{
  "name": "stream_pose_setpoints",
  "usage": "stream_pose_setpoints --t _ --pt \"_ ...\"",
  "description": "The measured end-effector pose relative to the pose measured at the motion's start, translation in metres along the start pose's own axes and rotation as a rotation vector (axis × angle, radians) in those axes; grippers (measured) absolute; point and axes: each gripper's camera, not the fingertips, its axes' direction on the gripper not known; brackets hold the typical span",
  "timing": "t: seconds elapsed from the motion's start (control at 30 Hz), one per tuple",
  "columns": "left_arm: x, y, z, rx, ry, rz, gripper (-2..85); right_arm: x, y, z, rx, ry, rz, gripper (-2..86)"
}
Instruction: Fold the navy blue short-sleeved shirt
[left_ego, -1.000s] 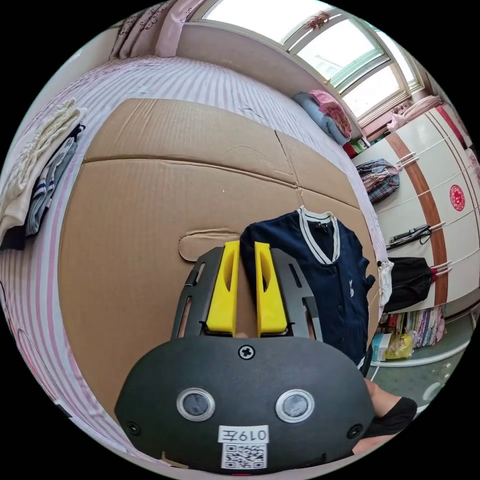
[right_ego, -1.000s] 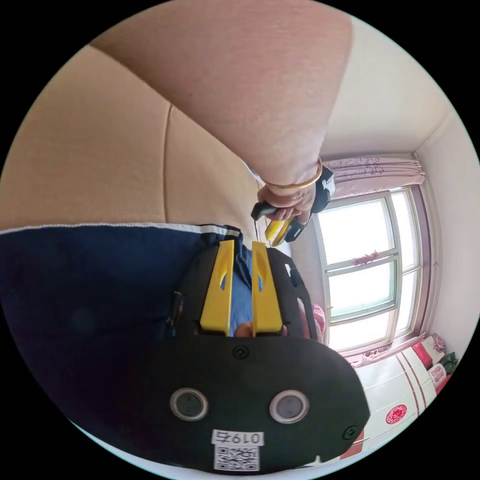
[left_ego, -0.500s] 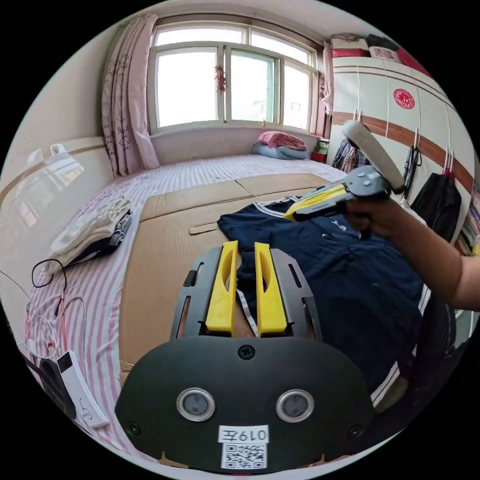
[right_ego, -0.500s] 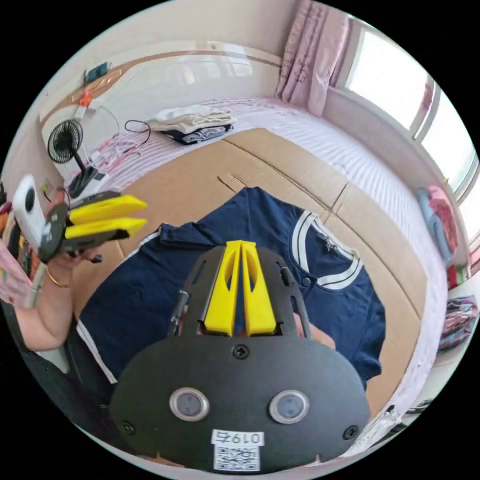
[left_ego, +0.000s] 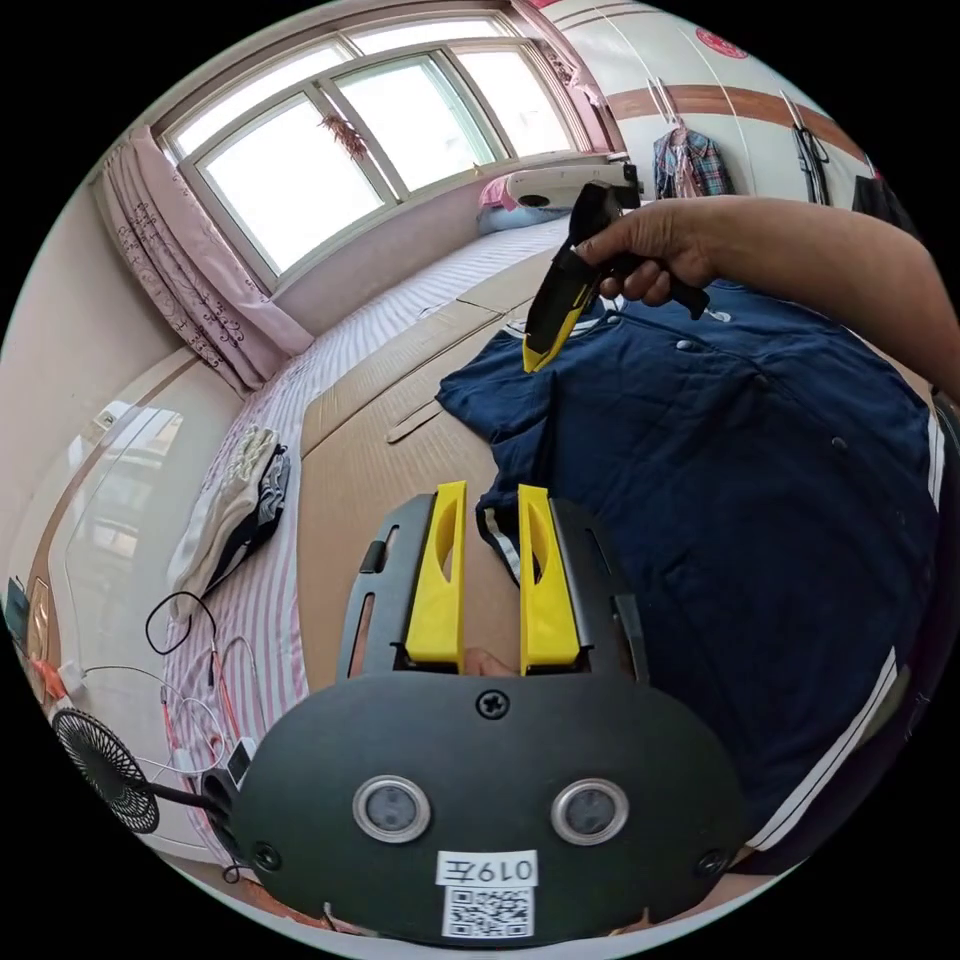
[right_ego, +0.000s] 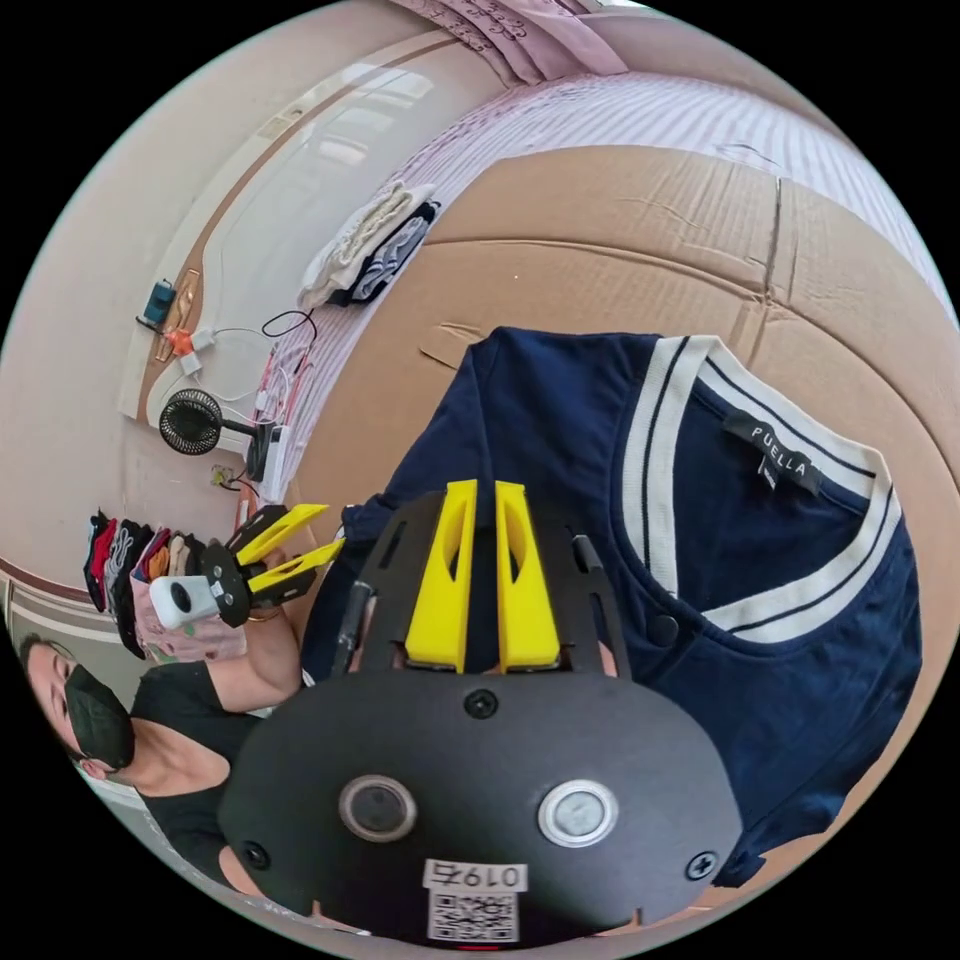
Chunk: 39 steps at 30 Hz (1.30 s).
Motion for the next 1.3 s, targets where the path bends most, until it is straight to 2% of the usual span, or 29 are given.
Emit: stream_pose_setpoints --t 0.23,0.37,0.5,0.63,0.77,1.07,1.3 --pt "0.017 -0.009 0.001 -0.085 0.064 0.016 6.5 0.044 -0.023 -0.051 -0.038 -0.04 -0.001 4.8" --pt "0.03 -0.013 -0.002 -0.117 0.04 0.035 6.4 0.066 -0.031 -0.088 0.014 -0.031 0.019 5.9" --pt "0.032 -0.013 -0.009 -0.117 0.052 0.026 6.4 0.079 -0.04 -0.1 -0.021 -0.037 0.005 5.8" --pt "0.037 -0.014 -0.013 -0.12 0.041 0.037 6.4 0.087 -0.045 -0.12 -0.023 -0.065 -0.032 0.4" --pt "0.034 -0.014 -0.016 -0.123 0.054 0.025 6.3 0.096 -0.04 -0.152 0.031 -0.043 -0.041 -0.7" --pt "0.03 -0.013 -0.022 -0.12 0.052 0.028 5.5 0.108 -0.047 -0.16 -0.024 0.001 -0.013 2.2" --pt "0.009 -0.008 -0.034 -0.03 0.133 -0.018 2.2 0.085 -0.07 -0.194 0.081 0.025 -0.115 4.7"
